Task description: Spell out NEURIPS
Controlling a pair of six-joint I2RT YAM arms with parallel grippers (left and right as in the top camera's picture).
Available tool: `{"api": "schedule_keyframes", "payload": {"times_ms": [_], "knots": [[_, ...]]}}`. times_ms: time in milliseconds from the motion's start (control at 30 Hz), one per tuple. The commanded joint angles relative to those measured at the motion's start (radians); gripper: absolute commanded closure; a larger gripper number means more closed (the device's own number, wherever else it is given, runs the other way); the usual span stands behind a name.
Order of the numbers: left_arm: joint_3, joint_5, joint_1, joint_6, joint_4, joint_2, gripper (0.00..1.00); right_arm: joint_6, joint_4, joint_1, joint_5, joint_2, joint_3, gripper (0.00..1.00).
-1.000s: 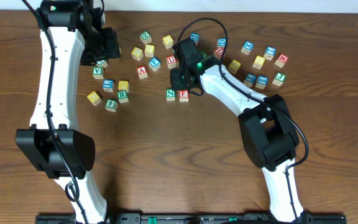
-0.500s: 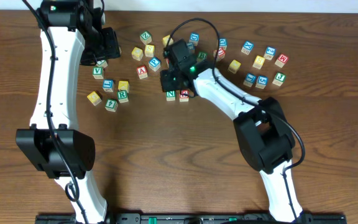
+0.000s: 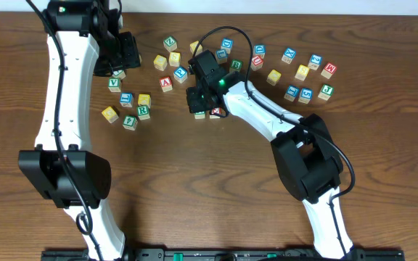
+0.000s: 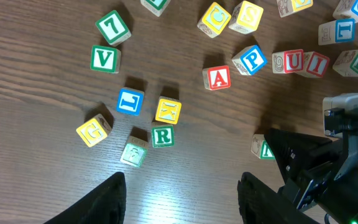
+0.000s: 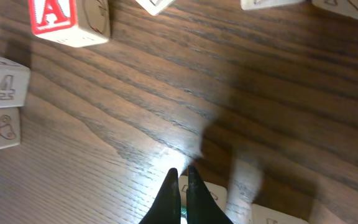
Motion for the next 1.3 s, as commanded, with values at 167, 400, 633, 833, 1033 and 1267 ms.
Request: {"api": "schedule_keyframes", "payload": {"times_ms": [167, 400, 633, 833, 1033, 1267], "knots": [[-0.007, -0.009, -0.002, 0.013, 0.0, 0.009, 0.43, 0.012, -0.027, 0.008, 0.032, 0.011, 0.012, 0.99], [-0.007, -0.01, -0.002, 0.013, 0.0, 0.009, 0.43, -0.032, 0.0, -0.005, 0.036, 0.005, 0.018, 0.99], [-0.007, -0.01, -0.002, 0.014, 0.004, 0.009, 0.43, -0.044, -0.046, -0.045, 0.034, -0.052, 0.033, 0.99], [-0.008, -0.009, -0.003, 0.009, 0.004, 0.009, 0.43, -0.04, -0.144, -0.121, 0.034, -0.059, 0.032, 0.99], [-0.058, -0.008, -0.003, -0.008, 0.03, 0.009, 0.43, -0.04, -0.215, -0.17, 0.031, -0.057, 0.029, 0.98], [-0.153, -0.005, -0.003, -0.026, 0.099, 0.009, 0.45, -0.04, -0.201, -0.143, 0.029, -0.056, -0.021, 0.99]]}}
